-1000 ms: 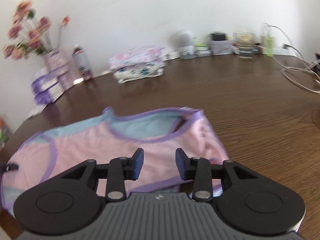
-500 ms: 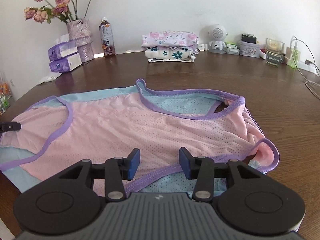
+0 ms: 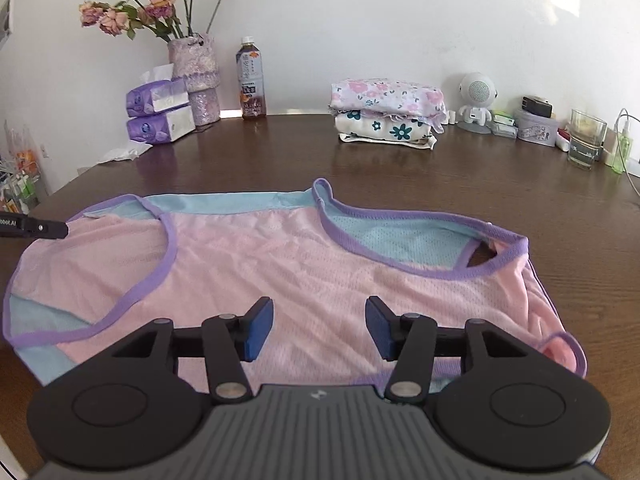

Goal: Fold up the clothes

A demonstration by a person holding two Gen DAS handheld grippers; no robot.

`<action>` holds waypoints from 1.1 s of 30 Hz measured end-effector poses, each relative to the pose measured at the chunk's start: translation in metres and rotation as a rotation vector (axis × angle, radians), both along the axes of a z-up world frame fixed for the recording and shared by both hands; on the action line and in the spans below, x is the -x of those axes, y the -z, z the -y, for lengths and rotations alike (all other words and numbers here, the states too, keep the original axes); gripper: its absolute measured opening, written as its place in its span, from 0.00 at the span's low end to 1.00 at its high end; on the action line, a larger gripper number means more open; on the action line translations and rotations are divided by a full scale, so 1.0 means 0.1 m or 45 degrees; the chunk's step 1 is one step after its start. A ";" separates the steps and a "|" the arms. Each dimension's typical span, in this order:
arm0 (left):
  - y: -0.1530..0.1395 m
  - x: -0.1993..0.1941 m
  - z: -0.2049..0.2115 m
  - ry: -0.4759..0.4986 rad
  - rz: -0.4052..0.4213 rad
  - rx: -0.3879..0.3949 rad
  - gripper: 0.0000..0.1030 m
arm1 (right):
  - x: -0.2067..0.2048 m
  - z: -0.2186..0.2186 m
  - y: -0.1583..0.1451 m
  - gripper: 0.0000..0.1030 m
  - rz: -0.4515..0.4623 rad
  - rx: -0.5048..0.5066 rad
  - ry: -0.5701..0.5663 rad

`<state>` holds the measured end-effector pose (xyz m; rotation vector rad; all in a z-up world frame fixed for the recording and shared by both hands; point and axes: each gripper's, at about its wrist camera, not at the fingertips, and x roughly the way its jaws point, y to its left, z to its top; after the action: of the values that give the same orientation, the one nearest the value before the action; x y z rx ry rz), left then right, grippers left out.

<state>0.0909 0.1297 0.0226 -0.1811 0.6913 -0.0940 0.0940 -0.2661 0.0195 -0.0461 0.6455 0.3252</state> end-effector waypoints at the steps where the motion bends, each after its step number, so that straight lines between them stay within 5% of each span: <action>1: 0.00 -0.10 0.02 0.018 -0.012 -0.019 0.27 | -0.02 -0.04 0.01 0.51 -0.005 -0.005 -0.004; 8: 0.11 -0.62 0.07 0.050 -0.100 -0.115 0.26 | 0.04 -0.16 0.11 0.52 -0.032 -0.008 -0.044; 12: 0.15 -0.67 0.02 -0.005 -0.075 -0.209 0.24 | 0.07 -0.11 0.14 0.56 -0.048 -0.024 -0.028; 15: 0.15 -0.67 -0.06 -0.034 -0.066 -0.189 0.23 | 0.08 -0.10 0.16 0.61 -0.048 -0.021 -0.029; 22: -0.15 -0.22 -0.52 -0.126 0.038 0.047 0.22 | 0.10 -0.11 0.13 0.64 -0.037 -0.019 -0.031; 26: -0.18 0.06 -0.59 -0.121 0.023 0.028 0.13 | 0.14 -0.03 0.05 0.64 -0.012 -0.040 -0.007; 33: 0.03 0.27 -0.43 -0.070 -0.099 -0.087 0.12 | 0.16 0.06 0.04 0.64 -0.025 -0.058 0.026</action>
<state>0.0641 0.1723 0.0201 -0.1391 0.7654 -0.0104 0.0783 -0.2718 0.0158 0.0076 0.6577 0.3207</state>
